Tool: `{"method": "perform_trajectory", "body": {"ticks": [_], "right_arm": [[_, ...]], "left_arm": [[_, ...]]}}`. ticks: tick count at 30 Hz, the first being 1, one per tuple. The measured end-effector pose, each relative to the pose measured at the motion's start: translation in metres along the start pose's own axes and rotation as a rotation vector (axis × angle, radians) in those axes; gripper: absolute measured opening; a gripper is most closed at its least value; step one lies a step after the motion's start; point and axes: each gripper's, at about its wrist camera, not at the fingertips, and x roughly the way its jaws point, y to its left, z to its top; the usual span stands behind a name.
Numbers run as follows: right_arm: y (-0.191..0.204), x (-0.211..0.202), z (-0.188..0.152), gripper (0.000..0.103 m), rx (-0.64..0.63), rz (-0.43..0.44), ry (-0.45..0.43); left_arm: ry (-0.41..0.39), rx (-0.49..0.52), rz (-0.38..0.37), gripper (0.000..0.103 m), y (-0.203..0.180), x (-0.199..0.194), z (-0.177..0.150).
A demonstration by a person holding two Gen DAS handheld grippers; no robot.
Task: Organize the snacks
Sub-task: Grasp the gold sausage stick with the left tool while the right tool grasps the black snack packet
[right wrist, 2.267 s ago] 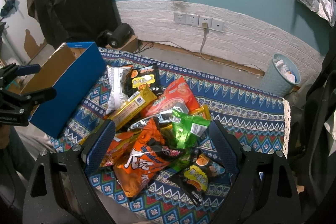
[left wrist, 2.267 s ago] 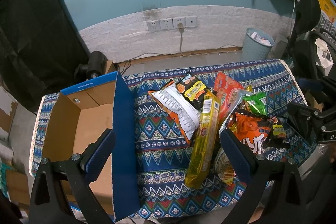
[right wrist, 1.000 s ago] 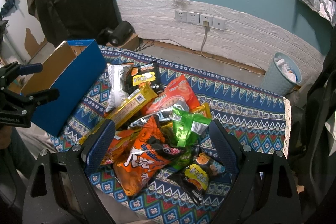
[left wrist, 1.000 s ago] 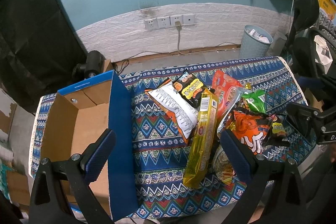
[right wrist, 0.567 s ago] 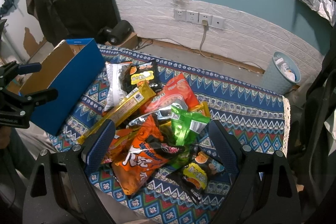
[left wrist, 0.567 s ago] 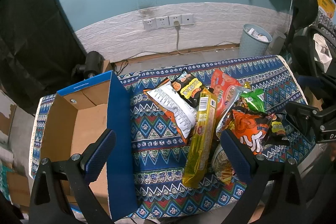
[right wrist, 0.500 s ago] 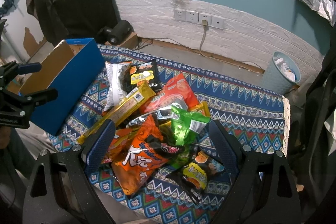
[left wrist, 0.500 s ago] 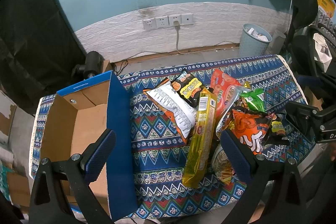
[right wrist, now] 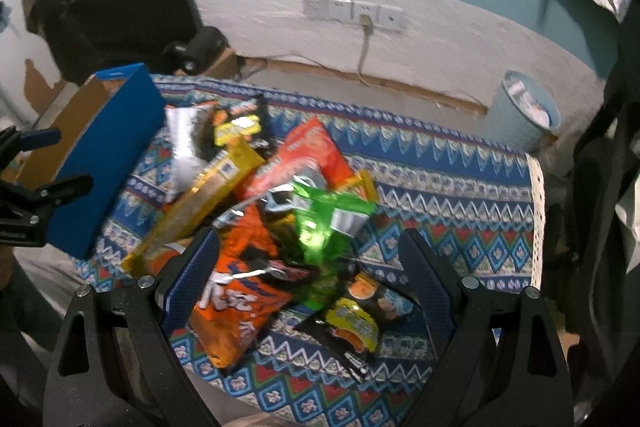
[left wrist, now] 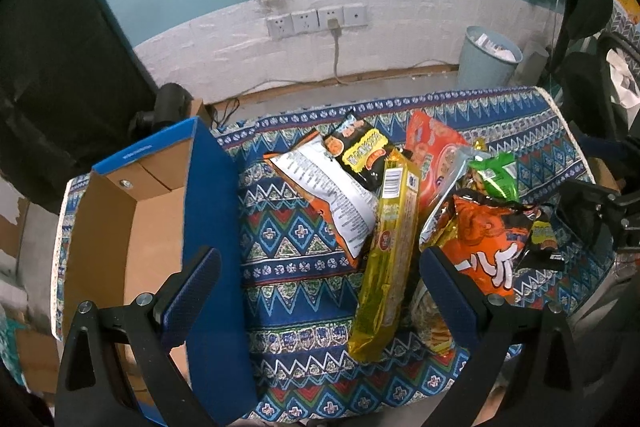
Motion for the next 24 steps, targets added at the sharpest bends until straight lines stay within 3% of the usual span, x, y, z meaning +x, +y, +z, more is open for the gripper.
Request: {"method": "perform_trajectory", "body": {"ticks": [5,10,24], "right_arm": [[-0.025,0.023,-0.010,0.089,0.083,-0.046,0.081],[-0.047,0.045,-0.025,0.089,0.142,-0.105,0.161],[-0.079,0.075,-0.058,0.089,0.276,-0.067,0.272]], "left_arm": [[0.043,0.028,-0.026,0.101,-0.012,0.022,0.003],[0.082,0.041,-0.005,0.101,-0.021,0.049,0.005],[0.221,0.082,-0.012,0.101,-0.051,0.111,-0.002]]}}
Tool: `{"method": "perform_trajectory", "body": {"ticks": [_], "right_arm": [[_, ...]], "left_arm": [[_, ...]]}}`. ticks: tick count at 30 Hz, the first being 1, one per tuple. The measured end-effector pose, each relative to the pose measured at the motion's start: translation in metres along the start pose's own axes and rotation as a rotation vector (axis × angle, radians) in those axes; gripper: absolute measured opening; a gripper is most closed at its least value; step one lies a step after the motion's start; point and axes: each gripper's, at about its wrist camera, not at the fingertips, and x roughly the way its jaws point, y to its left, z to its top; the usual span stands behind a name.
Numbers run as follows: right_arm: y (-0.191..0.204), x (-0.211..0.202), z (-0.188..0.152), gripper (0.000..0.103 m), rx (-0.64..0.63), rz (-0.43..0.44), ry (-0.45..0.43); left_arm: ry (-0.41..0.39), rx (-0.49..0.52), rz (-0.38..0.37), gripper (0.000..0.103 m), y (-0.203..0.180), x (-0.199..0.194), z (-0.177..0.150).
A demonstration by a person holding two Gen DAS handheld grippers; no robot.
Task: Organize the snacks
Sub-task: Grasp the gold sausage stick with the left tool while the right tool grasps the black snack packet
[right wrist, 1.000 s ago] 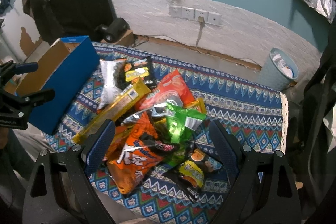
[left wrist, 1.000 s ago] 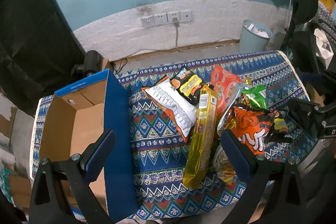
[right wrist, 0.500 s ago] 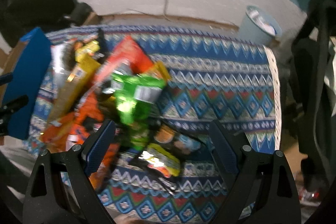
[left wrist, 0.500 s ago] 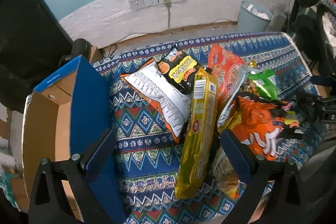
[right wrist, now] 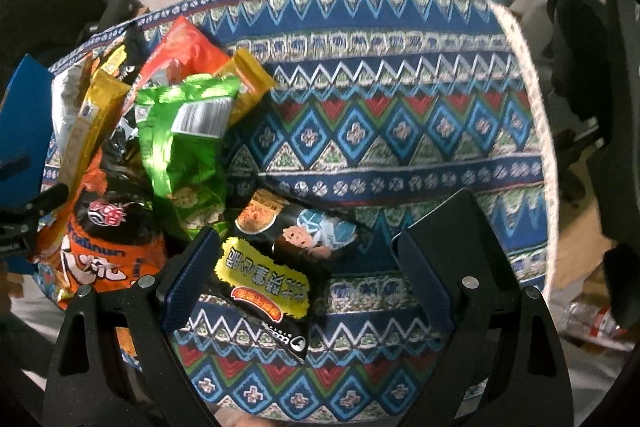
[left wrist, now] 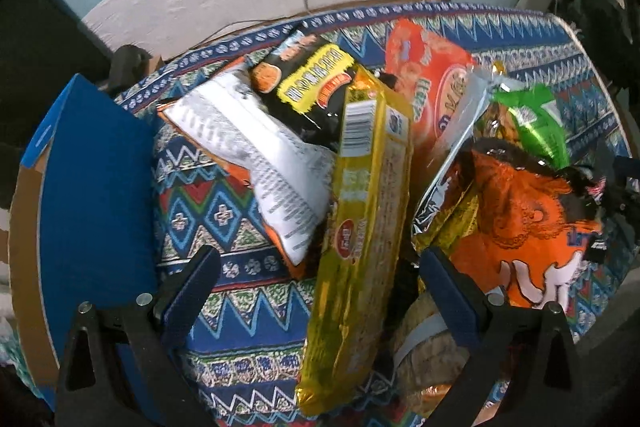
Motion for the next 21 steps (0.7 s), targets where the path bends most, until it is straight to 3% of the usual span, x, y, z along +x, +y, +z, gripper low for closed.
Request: {"method": "perform_trajectory", "body": {"ticks": [7,15,17,21], "right_arm": [[0.013,0.025,0.000,0.089,-0.016,-0.001,0.066],[0.021,0.052,0.008,0.089,-0.015,-0.027,0.102],[0.022,0.057,0.010,0.089,-0.016,-0.025,0.109],[0.022,0.075,0.003,0.078,-0.029,-0.014,0.121]], "left_arm": [[0.020,-0.005,-0.030,0.101,-0.006,0.022,0.003],[0.063,-0.031,-0.097,0.073,-0.002,0.048,0.001],[0.059,-0.037,-0.120,0.059,0.000,0.049,0.000],[0.051,-0.008,-0.124,0.043,-0.003,0.046,-0.001]]}}
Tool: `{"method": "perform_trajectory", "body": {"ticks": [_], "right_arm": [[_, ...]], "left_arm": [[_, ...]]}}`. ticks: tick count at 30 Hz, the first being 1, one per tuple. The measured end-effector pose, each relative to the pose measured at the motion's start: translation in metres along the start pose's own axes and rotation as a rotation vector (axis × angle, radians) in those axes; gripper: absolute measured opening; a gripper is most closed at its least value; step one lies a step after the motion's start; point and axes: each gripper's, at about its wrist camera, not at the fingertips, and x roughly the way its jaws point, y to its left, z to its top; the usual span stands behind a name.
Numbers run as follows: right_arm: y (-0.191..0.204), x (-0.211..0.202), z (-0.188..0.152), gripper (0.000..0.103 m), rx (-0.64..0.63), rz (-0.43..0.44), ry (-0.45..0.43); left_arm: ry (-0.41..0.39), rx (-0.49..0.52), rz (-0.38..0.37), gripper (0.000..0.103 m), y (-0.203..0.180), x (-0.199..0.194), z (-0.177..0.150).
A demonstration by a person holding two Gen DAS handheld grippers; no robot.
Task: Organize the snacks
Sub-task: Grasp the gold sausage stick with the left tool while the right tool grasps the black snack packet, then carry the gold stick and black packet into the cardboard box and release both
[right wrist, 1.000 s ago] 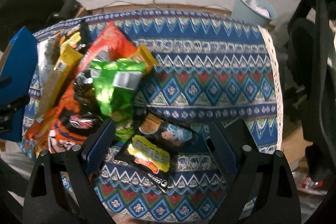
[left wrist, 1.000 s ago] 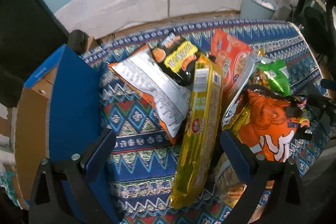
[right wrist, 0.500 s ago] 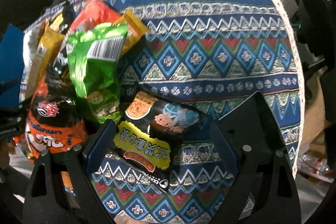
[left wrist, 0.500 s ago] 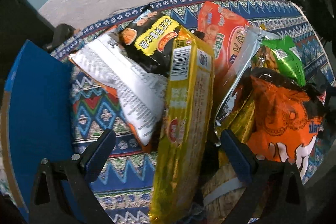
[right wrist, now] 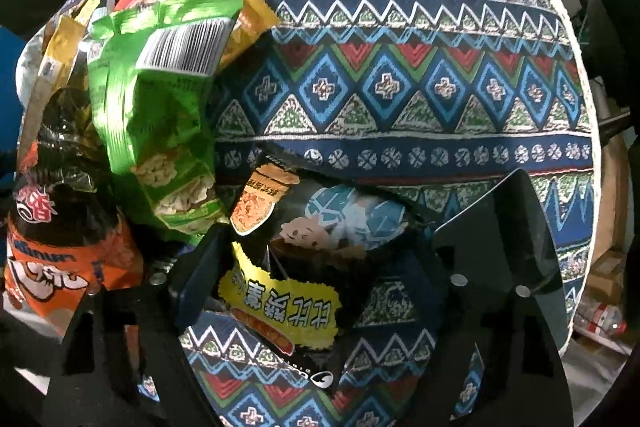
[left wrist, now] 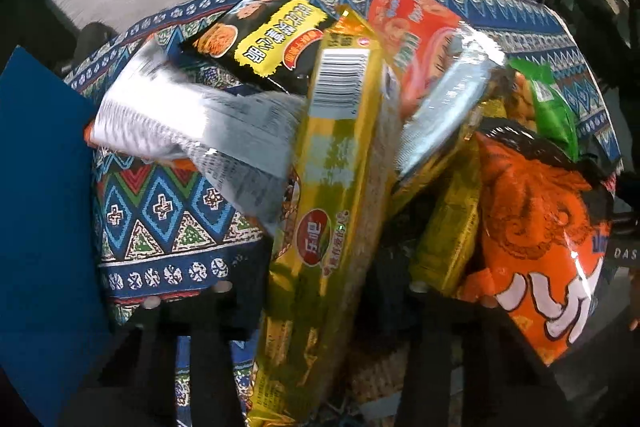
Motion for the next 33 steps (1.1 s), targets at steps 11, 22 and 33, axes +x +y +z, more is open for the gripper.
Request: {"method": "perform_trajectory", "body": {"ticks": [11,22,33], "right_arm": [[-0.001,-0.019,-0.007,0.047,-0.028,0.007,-0.051],[0.004,-0.053,-0.017,0.042,-0.069,-0.013,-0.106],[0.008,-0.122,-0.027,0.042,-0.124,-0.039,-0.230]], "left_arm": [[-0.075,0.023,0.025,0.036,-0.012,-0.039,-0.014],[-0.178,-0.004,0.055,0.028,0.006,-0.076,-0.021],[-0.271,0.016,0.084,0.028,0.011,-0.109,-0.032]]}}
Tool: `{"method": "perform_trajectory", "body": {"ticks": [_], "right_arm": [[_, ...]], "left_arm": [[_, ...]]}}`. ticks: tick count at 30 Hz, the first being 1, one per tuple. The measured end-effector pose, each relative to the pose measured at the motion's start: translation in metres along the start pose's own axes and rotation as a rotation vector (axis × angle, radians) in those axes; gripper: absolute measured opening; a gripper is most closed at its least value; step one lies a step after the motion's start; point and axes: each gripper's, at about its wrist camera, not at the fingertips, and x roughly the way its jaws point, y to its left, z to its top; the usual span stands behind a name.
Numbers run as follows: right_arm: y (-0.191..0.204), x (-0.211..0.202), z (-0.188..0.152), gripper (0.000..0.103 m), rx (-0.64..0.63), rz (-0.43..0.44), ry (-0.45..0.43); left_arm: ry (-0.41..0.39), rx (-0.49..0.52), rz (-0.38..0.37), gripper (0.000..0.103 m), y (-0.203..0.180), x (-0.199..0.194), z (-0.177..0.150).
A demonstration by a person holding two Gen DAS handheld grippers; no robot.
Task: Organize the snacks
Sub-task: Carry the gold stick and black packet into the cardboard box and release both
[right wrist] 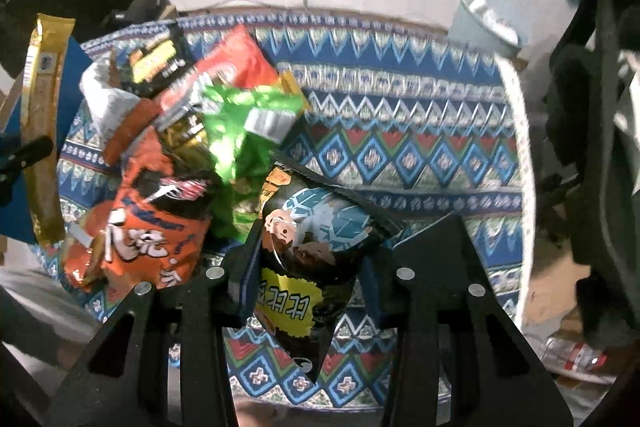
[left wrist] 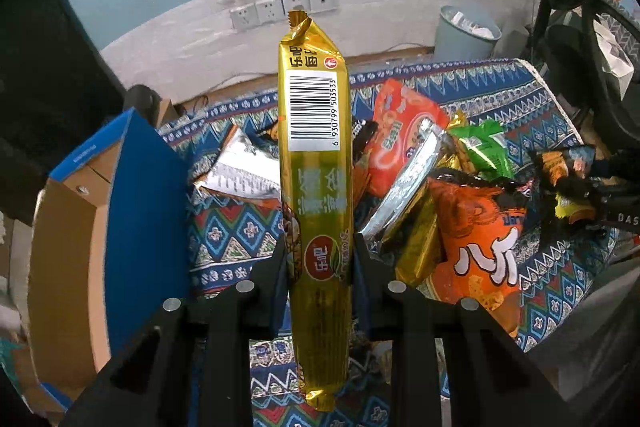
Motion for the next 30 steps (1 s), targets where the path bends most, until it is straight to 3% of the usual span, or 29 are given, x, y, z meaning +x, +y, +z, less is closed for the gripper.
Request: {"method": "perform_trajectory", "body": {"ticks": [17,30], "right_arm": [[0.053,-0.064,0.030,0.042,-0.122,0.105,-0.213],[0.114,-0.081,0.060,0.042,-0.215,0.210,-0.272]], "left_arm": [[-0.137,0.052,0.088,0.028,0.009,-0.053,-0.001],[-0.242,0.037,0.146,0.028,0.039,-0.093,-0.003]]}}
